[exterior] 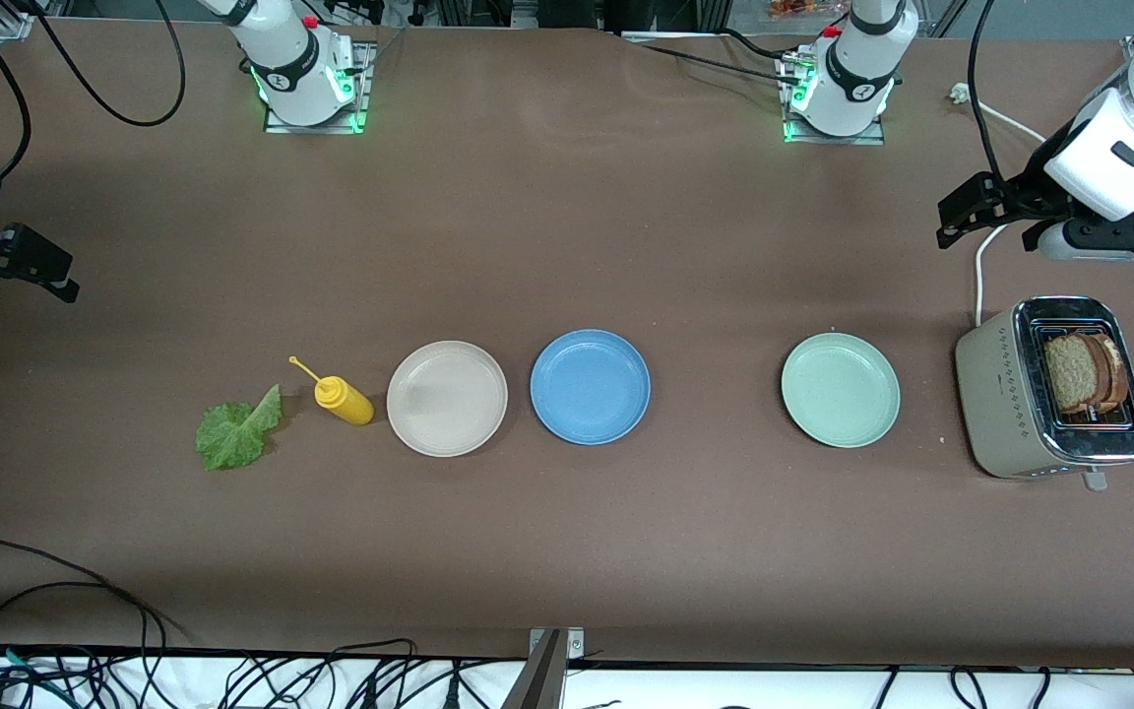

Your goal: Make sandwich in blue plate with both arms

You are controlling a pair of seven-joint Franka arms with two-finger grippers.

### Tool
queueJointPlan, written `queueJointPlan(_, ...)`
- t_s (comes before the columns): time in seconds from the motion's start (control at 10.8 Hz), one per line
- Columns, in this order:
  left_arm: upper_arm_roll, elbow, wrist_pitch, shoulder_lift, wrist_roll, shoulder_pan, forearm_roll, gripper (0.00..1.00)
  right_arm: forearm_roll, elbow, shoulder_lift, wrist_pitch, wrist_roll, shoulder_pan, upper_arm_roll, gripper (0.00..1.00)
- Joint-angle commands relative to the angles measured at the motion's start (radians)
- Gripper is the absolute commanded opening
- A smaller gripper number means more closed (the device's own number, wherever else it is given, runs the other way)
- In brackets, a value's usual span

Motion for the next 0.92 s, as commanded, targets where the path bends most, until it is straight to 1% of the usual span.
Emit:
queueJointPlan(0.0,0.004,-0.001,-0.020,-0.011,0.019,0.007,0.024,1.00,0.005,0.022,0.021,0.007,0.005,0.000,0.001,1.00)
queueJointPlan(0.83,0.009,0.000,-0.040,-0.011,0.017,0.008,0.024,1.00,0.005,0.022,0.027,0.007,0.003,0.000,0.001,1.00)
